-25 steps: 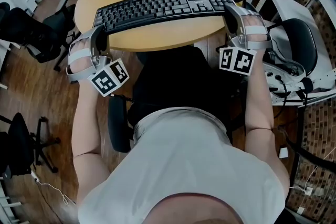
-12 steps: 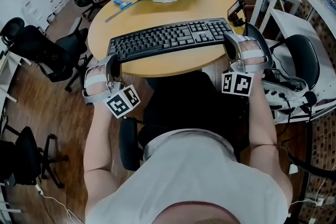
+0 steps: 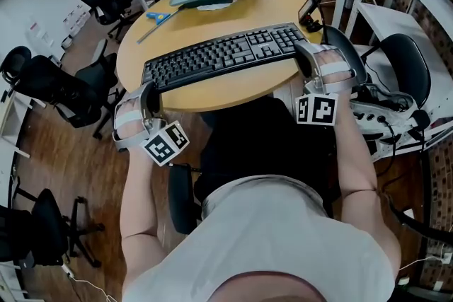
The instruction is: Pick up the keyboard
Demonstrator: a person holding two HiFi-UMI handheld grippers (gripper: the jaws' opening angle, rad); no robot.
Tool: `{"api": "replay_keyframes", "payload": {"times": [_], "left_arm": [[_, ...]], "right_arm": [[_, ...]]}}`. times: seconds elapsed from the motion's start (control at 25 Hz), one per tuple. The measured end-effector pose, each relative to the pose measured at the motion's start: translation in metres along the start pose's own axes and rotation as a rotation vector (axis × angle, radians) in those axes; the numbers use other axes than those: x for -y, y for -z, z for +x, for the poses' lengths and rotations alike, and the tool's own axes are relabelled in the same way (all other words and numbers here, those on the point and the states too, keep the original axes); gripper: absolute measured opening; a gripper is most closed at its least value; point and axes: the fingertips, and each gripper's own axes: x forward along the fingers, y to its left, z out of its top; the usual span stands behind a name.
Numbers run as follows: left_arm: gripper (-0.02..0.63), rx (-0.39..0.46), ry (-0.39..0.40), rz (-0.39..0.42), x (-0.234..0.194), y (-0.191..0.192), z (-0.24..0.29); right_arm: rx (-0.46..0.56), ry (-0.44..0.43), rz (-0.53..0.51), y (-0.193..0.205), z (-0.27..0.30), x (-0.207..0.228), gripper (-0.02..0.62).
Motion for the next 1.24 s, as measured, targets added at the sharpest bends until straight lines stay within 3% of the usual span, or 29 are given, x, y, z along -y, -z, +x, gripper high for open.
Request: {"api": "replay_keyframes", "payload": {"times": [1.24], "left_arm": [[0.402, 0.020, -0.006, -0.010, -0.002, -0.006, 0.003]], "right_arm": [[-0.019, 0.008, -0.002, 0.006, -0.005, 0.001, 0.083]]}}
